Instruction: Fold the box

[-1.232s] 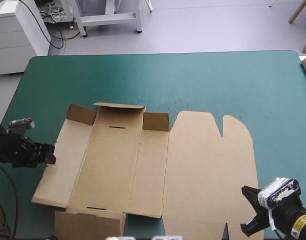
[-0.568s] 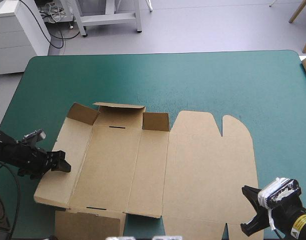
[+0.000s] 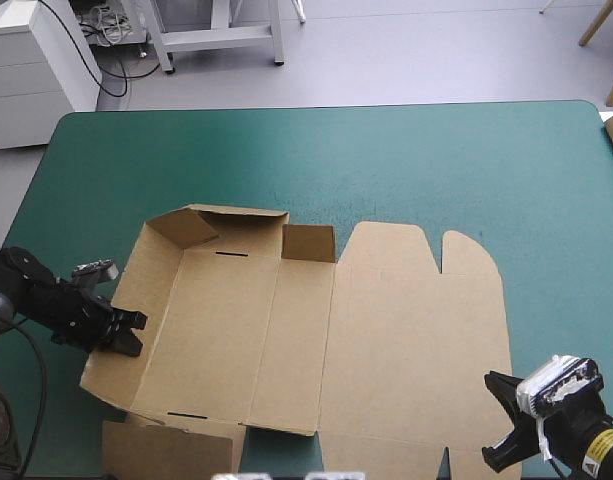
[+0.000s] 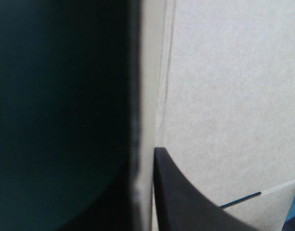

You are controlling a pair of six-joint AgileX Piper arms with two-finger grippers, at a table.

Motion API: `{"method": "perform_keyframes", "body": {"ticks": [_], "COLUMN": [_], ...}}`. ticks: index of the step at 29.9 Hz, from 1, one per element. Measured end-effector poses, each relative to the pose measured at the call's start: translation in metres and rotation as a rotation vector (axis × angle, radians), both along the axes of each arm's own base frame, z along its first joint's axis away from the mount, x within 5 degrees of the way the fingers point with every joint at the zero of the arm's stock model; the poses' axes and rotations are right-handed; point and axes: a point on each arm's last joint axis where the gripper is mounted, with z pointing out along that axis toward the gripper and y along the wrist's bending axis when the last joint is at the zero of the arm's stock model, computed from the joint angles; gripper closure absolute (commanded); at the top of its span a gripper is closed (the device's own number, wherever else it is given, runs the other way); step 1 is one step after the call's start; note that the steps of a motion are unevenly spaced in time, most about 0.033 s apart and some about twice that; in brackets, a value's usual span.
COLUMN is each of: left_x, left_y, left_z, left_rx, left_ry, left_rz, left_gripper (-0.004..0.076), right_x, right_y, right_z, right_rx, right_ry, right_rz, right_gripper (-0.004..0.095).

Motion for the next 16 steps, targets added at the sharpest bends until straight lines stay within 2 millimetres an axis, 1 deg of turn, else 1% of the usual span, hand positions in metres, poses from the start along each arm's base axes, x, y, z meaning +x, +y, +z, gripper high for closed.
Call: {"method": "perform_keyframes", "body": {"ticks": [3, 5, 7, 10, 12, 14, 16], "left_x": [0.006, 0.015, 0.025, 0.045, 0.062, 0.080, 0.097], "left_y": [0.004, 0.006, 0.004, -0.006, -0.018, -0.032, -0.043], "left_z": [0.008, 0.020, 0.033, 0.053, 0.065, 0.072, 0.072], "left_rx": [0.033, 0.072, 0.104, 0.154, 0.199, 0.247, 0.283], "left_ry": [-0.035, -0.081, -0.135, -0.258, -0.340, -0.378, -0.380], "left_rz": [-0.019, -0.040, -0.068, -0.117, -0.173, -0.251, -0.311], "left_gripper": [0.0731, 0.0731, 0.0731, 0.0731, 0.0731, 0.0731, 0.0731], "right_x": [0.000, 0.000, 0.000, 0.000, 0.000, 0.000, 0.000], "right_y": [0.000, 0.000, 0.000, 0.000, 0.000, 0.000, 0.000], "right_z": [0.000, 0.000, 0.000, 0.000, 0.000, 0.000, 0.000], "right_rx": [0.000, 0.000, 0.000, 0.000, 0.000, 0.000, 0.002], "right_ry": [0.000, 0.000, 0.000, 0.000, 0.000, 0.000, 0.002], "right_rz": [0.000, 0.000, 0.000, 0.000, 0.000, 0.000, 0.000], "right_gripper": [0.0930, 0.0930, 0.0929, 0.0929, 0.0930, 0.0929, 0.0929]}}
